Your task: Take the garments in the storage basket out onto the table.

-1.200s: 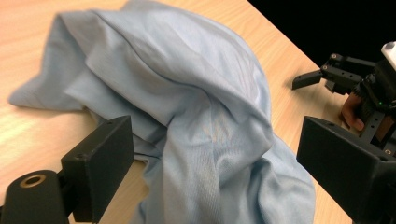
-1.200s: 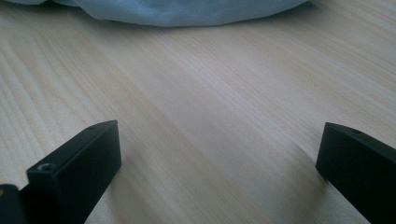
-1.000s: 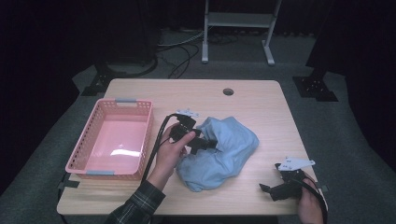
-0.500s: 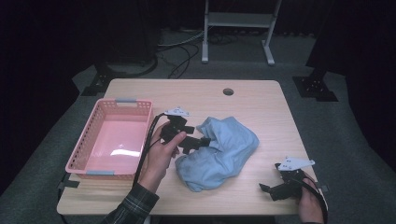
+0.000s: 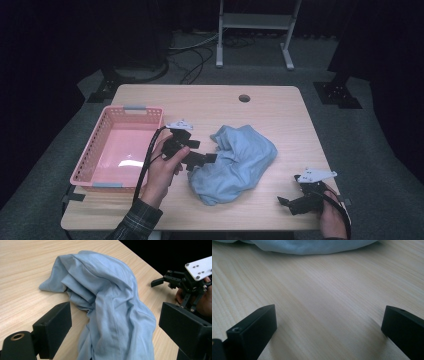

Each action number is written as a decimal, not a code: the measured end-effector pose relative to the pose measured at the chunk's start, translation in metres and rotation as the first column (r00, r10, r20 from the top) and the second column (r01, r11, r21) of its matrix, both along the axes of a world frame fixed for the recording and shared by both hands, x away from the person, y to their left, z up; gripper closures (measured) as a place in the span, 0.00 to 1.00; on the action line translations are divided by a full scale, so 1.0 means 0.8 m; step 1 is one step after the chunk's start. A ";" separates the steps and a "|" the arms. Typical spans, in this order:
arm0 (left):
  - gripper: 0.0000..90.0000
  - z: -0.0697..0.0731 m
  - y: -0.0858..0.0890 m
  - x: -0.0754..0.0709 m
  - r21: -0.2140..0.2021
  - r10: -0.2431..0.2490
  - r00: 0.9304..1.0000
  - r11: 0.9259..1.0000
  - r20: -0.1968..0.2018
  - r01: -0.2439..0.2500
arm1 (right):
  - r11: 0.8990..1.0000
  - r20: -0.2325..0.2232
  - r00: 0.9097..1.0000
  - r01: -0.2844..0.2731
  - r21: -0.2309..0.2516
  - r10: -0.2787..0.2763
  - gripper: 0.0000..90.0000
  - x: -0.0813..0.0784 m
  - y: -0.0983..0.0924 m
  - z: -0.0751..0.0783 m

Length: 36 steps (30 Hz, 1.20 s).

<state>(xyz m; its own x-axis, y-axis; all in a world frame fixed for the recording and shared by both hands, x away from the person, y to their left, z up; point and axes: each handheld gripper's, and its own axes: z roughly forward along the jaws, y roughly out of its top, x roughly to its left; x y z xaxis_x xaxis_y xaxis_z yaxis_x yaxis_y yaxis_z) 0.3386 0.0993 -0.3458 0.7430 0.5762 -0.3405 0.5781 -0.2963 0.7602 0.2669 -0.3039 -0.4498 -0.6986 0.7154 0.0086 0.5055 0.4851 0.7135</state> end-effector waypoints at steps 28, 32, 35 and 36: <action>0.12 -0.033 0.022 -0.040 0.038 0.002 0.999 0.999 -0.050 -0.001 | 1.000 0.000 1.000 0.000 -0.001 0.000 0.00 0.000 0.000 0.000; 0.12 -0.038 0.024 -0.045 0.040 -0.002 0.998 0.999 -0.056 0.004 | 1.000 0.000 1.000 -0.001 -0.001 0.001 0.00 0.000 0.000 0.000; 0.12 -0.042 0.026 -0.049 0.046 -0.005 0.998 0.999 -0.065 0.008 | 1.000 0.000 1.000 -0.001 -0.001 0.001 0.00 0.000 0.000 0.000; 0.12 -0.043 0.027 -0.050 0.046 -0.002 0.998 0.999 -0.067 0.005 | 1.000 0.000 1.000 -0.001 -0.001 0.001 0.00 0.000 0.000 0.000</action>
<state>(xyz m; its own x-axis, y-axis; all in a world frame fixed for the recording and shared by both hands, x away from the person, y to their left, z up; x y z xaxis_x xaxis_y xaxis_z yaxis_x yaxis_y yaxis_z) 0.2983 0.1205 -0.3803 0.7218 0.5896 -0.3625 0.6260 -0.3327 0.7053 0.2670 -0.3040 -0.4497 -0.6991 0.7150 0.0078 0.5052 0.4861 0.7131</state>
